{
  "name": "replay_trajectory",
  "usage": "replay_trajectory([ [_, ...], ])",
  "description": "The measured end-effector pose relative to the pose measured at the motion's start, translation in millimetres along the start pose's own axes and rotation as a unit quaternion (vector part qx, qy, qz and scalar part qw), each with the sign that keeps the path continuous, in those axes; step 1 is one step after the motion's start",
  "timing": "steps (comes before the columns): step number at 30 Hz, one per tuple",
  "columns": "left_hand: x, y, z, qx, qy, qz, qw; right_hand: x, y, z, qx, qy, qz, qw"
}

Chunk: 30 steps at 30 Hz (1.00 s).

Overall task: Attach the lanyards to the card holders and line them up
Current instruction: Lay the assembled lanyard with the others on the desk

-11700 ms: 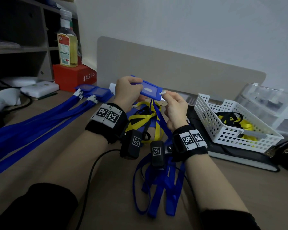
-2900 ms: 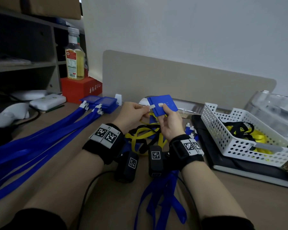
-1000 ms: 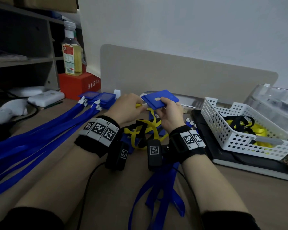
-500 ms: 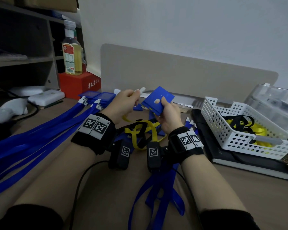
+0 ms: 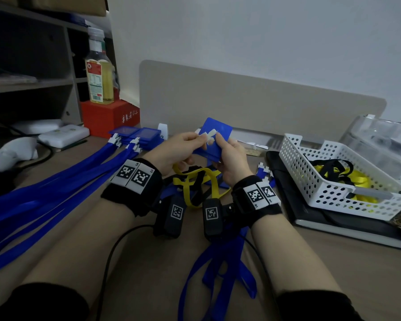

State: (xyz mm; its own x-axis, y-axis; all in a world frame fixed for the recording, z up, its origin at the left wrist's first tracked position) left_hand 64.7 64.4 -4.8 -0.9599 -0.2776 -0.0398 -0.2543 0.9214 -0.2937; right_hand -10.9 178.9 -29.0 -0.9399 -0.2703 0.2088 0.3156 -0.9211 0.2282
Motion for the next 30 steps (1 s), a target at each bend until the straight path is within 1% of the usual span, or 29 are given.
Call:
replay_trajectory([
  [3,0.8,0.1,0.9,-0.021,0.008,0.009,1.0,-1.9,2.0,1.4,-0.037,-0.002,0.019,0.999],
  [5,2.4,-0.8,-0.8,-0.044,0.021,-0.006,0.999,-1.1,4.3,0.3,-0.048,0.007,0.042,0.998],
  [6,3.3,-1.6,-2.0,-0.064,0.027,-0.018,0.997,-0.2,5.8,-1.2,-0.049,0.016,0.064,0.997],
  [8,5.2,-4.0,-4.4,-0.115,0.03,-0.046,0.992,-0.8,10.1,-4.3,-0.052,0.038,0.134,0.989],
  [11,7.8,-12.6,-5.1,-0.178,0.028,-0.101,0.978,-7.9,15.2,-5.9,-0.09,0.09,0.253,0.959],
  [13,8.1,-22.3,-5.1,-0.193,0.034,-0.148,0.969,-10.6,16.4,-6.1,-0.127,0.114,0.292,0.941],
  [14,8.1,-27.1,-5.1,-0.192,0.037,-0.171,0.966,-10.5,16.1,-5.1,-0.139,0.112,0.297,0.938],
  [16,7.5,-34.9,-5.0,-0.177,0.046,-0.208,0.961,-10.5,13.9,-1.5,-0.145,0.093,0.289,0.942],
  [18,7.4,-39.4,-4.3,-0.163,0.053,-0.229,0.958,-9.9,9.9,0.9,-0.106,0.072,0.272,0.954],
  [20,7.9,-41.1,-3.2,-0.16,0.055,-0.234,0.957,-8.4,5.8,4.1,-0.007,0.058,0.256,0.965],
  [22,9.2,-40.9,-1.8,-0.153,0.052,-0.235,0.958,-4.6,3.0,6.9,0.1,0.042,0.234,0.966],
  [24,10.9,-39.9,-0.5,-0.143,0.051,-0.236,0.96,-1.0,0.6,9.3,0.197,0.039,0.197,0.96],
  [26,12.6,-38.2,0.5,-0.133,0.05,-0.238,0.961,2.6,-1.9,11.6,0.285,0.043,0.166,0.943],
  [30,13.0,-31.3,1.7,-0.108,0.046,-0.226,0.967,7.4,-4.6,13.5,0.363,0.044,0.133,0.921],
])
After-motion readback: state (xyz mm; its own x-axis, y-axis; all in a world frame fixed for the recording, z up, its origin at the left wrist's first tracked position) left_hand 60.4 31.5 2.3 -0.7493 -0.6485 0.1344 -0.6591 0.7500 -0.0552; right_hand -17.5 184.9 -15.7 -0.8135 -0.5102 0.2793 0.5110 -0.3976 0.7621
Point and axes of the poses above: each hand's wrist, its own x-axis towards the middle knuckle, its own y-axis out of the palm, z = x × y, the point moved 2 cm from there along x, towards the middle knuckle, and after that the axes turned 8 degrees about -y, right-handed, at the moved point
